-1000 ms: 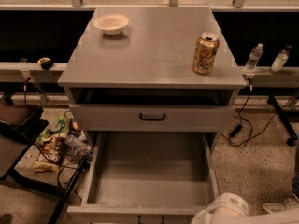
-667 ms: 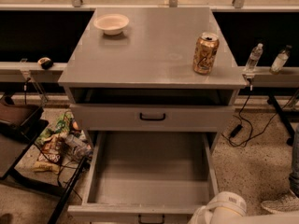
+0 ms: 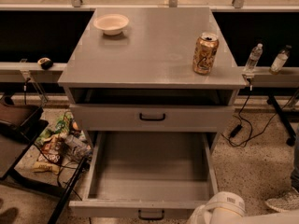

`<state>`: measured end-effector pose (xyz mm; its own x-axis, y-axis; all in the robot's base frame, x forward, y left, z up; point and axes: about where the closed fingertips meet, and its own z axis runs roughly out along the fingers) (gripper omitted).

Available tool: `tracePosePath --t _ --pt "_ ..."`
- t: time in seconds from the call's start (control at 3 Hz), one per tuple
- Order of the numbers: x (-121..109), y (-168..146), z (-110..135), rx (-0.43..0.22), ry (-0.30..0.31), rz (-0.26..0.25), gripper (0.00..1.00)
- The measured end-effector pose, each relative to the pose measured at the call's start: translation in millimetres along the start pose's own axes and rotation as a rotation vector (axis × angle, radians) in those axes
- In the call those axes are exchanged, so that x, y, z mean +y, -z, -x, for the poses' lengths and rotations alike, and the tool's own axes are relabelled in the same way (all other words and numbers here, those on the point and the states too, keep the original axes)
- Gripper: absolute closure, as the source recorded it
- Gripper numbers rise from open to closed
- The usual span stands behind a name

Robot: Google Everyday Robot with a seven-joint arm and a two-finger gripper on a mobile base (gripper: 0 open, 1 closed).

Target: Close middle drawer

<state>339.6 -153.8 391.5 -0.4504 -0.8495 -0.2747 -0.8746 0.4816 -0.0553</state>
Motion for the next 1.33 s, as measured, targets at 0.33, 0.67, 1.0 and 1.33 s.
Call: tracePosePath --t 0.33,0.67,1.0,1.33 --pt "-7 -7 4 -0.027 0.0 -0.01 1.0" --pt "-18 -17 5 -0.064 0.005 -0.024 1.0" --pt "-41 -28 16 -0.121 0.015 -0.058 1.0" --pt "-44 -30 18 -0.134 0.015 -0.065 1.0"
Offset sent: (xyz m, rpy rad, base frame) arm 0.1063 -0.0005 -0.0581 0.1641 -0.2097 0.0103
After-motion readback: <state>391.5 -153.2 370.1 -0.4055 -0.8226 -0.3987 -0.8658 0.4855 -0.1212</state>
